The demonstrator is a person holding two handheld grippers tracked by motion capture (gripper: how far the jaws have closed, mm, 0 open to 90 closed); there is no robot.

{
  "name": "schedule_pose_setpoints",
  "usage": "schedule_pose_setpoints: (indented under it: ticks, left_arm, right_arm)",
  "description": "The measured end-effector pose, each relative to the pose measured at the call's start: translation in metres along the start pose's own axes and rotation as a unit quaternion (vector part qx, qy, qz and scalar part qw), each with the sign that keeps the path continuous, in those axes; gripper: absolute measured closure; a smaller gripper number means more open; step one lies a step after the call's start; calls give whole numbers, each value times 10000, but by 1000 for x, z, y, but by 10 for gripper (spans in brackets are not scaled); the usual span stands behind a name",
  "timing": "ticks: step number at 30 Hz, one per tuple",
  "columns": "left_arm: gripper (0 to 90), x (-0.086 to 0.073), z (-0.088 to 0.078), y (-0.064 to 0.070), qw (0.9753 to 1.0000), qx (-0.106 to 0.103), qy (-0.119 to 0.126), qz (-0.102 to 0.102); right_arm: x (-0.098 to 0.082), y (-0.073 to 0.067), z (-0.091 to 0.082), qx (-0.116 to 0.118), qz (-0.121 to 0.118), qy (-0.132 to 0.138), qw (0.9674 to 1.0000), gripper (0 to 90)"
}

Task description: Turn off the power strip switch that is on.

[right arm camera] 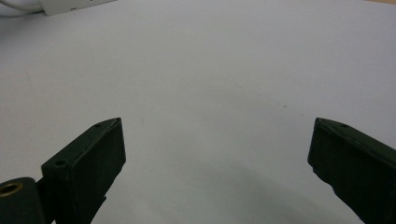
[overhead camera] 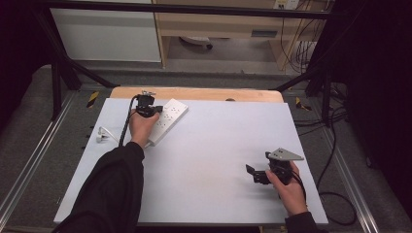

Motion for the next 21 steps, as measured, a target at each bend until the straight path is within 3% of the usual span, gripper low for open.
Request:
schedule_pose_setpoints:
  ticks: [21]
  left_arm:
    - [900,1,5,2,10000,-15,-8,70]
  right_arm:
    - [0,0,-1,27,-8,4,10000,45]
Point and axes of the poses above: each handheld gripper's, and its own axes: z roughly forward along the jaws, x roughly out of its top, y roughly to its right, the point moved 4 cm from there along z, roughly forward along the jaws, and after that the axes turned 6 degrees about -z, right-handed, at the moved point
